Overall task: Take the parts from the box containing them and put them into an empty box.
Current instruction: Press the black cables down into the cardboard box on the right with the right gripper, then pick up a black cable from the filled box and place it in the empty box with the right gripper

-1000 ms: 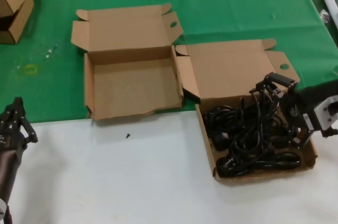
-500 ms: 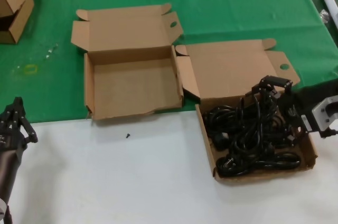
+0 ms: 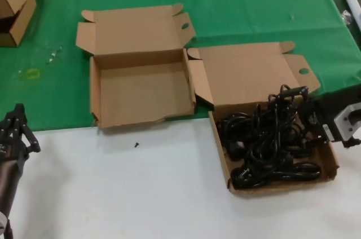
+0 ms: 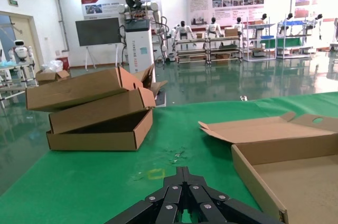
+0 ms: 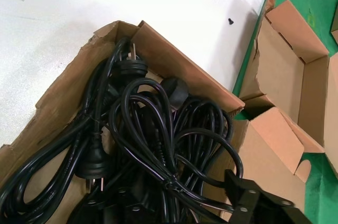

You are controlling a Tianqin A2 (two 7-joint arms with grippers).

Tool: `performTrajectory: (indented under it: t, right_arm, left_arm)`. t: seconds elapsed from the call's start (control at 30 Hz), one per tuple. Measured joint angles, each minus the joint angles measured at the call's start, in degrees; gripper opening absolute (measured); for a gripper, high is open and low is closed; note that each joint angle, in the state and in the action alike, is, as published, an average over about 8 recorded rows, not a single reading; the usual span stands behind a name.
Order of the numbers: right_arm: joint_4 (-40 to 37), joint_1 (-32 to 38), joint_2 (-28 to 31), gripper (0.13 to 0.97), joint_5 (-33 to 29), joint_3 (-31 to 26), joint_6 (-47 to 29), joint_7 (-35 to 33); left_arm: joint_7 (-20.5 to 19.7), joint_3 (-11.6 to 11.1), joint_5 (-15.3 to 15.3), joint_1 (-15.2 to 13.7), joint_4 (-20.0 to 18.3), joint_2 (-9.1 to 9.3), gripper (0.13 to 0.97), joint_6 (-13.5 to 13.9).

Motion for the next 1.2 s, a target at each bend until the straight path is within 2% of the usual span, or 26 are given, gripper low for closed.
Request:
performTrajectory:
  t: [0.03, 0.17, 0.43, 0.73, 0.93, 1.2]
  right_arm:
    - [-0.1, 0.0, 0.0, 0.610, 0.0, 0.0, 0.0, -0.1]
    - [-0.4, 0.0, -0.2, 0.610, 0.1, 0.0, -0.2, -0.4]
    - [-1.4, 0.1, -0.2, 0.393, 0.1, 0.0, -0.4, -0.8]
    - [-0.8, 0.1, 0.7, 0.243, -0.2, 0.2, -0.7, 0.7]
    - [1.1, 0.8, 2.0, 0.227, -0.7, 0.2, -2.0, 4.9]
    - [5.4, 3.8, 3.8, 0.217, -2.5, 0.1, -4.9, 14.9]
  left_arm:
    - [0.0, 0.0, 0.0, 0.0, 0.0, 0.00, 0.142, 0.0]
    - [0.0, 0.0, 0.0, 0.0, 0.0, 0.00, 0.142, 0.0]
    - [0.0, 0.0, 0.0, 0.0, 0.0, 0.00, 0.142, 0.0]
    - [0.0, 0.0, 0.0, 0.0, 0.0, 0.00, 0.142, 0.0]
    - [0.0, 0.0, 0.0, 0.0, 0.0, 0.00, 0.142, 0.0]
    - [0.0, 0.0, 0.0, 0.0, 0.0, 0.00, 0.142, 0.0]
